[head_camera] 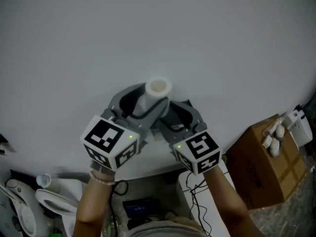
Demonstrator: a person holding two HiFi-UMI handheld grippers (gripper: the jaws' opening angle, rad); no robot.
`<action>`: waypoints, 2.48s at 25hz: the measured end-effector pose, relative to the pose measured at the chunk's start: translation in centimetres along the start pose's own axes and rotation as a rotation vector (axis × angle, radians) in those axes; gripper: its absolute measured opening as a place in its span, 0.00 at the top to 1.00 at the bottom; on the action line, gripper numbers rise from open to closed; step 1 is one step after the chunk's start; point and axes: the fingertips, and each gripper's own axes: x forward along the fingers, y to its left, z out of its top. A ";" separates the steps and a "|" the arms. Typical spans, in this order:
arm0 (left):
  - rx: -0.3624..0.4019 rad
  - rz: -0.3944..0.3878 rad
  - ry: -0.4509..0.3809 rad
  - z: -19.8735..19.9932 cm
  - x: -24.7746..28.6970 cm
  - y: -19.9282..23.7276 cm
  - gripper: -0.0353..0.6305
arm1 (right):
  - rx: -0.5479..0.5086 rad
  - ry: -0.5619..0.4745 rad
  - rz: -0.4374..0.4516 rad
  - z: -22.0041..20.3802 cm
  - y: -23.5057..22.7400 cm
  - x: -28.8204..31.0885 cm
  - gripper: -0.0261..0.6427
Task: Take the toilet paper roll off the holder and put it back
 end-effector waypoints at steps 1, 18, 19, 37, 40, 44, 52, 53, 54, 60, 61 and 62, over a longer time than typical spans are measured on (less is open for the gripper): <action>-0.001 -0.015 -0.003 -0.1 0.6 -0.3 0.59 | -0.001 0.006 -0.014 -0.2 -0.6 -0.3 0.61; -0.067 -0.105 0.053 -4.7 5.9 -2.3 0.59 | 0.033 0.150 -0.096 -5.5 -5.1 -1.7 0.61; -0.066 -0.106 0.058 -5.0 5.9 -2.3 0.59 | 0.037 0.158 -0.094 -5.8 -5.1 -1.7 0.61; -0.110 -0.096 0.086 -7.1 6.0 -1.7 0.58 | 0.062 0.183 -0.067 -6.6 -4.8 -1.6 0.61; -0.106 -0.098 0.085 -6.9 6.1 -1.8 0.57 | 0.067 0.179 -0.071 -6.5 -5.0 -1.8 0.61; -0.111 -0.097 0.069 -6.4 5.8 -1.5 0.56 | 0.079 0.163 -0.087 -6.2 -5.3 -2.0 0.61; -0.104 -0.083 0.011 -4.0 3.6 -1.5 0.56 | 0.093 0.087 -0.125 -4.0 -5.4 -3.7 0.61; -0.100 -0.078 0.004 -3.7 3.2 -1.4 0.56 | 0.090 0.077 -0.127 -3.6 -5.3 -3.9 0.61; -0.097 -0.072 -0.004 -3.5 2.9 -1.3 0.57 | 0.084 0.067 -0.128 -3.3 -5.2 -4.0 0.61; -0.080 -0.044 -0.026 -2.9 1.7 -1.1 0.64 | 0.030 0.058 -0.128 -2.8 -4.8 -4.7 0.61; -0.080 -0.041 -0.026 -2.9 1.5 -1.1 0.65 | 0.033 0.060 -0.124 -2.8 -4.6 -4.8 0.61; -0.082 -0.038 -0.028 -2.9 1.2 -1.2 0.67 | 0.039 0.060 -0.120 -2.7 -4.5 -5.0 0.61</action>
